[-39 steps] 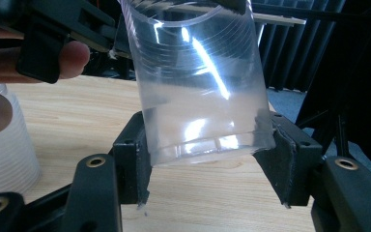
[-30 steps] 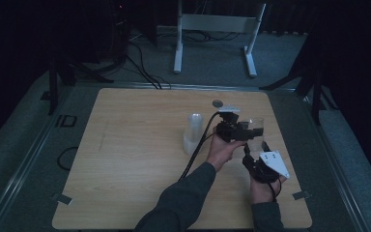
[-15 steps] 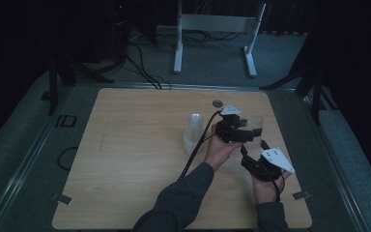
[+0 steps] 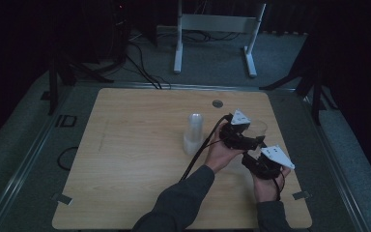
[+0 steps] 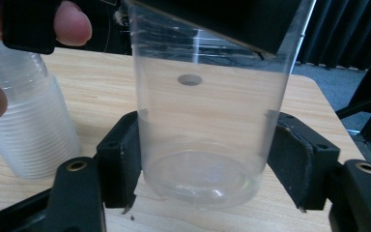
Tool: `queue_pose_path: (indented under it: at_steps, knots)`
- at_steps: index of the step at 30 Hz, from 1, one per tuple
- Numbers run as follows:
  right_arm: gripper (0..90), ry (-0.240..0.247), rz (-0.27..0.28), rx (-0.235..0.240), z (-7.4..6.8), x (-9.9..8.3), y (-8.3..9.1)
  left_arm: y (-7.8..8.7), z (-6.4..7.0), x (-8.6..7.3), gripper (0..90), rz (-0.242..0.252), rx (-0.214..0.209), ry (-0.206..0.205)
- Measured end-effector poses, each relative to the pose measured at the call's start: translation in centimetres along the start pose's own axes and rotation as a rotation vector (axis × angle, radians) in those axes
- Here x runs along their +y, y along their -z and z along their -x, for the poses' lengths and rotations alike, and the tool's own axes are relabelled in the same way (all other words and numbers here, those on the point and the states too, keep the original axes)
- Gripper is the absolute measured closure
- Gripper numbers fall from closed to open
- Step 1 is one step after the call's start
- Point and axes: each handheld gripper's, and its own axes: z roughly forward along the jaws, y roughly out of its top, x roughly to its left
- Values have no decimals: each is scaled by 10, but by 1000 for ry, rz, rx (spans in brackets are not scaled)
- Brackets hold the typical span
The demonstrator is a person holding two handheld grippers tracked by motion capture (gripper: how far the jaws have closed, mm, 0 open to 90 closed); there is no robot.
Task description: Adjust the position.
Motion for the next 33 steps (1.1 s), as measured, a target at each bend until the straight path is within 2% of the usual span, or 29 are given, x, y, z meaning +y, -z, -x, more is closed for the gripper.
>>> queue_pose_path:
  at_steps: [6, 18, 27, 33]
  knots:
    - [403, -14, -7, -1, 0, -2, -2, -1, -2, -2, 283, -2, -17, 24]
    - [410, -41, 20, -13, 0, -3, 0, -2, -3, -4, 250, 45, -54, 108]
    - [409, -38, 23, -5, -1, -4, -1, 1, -4, -2, 253, 76, -57, 123]
    - [408, -35, 25, -7, -1, -5, -1, 1, -3, -2, 276, 76, -60, 121]
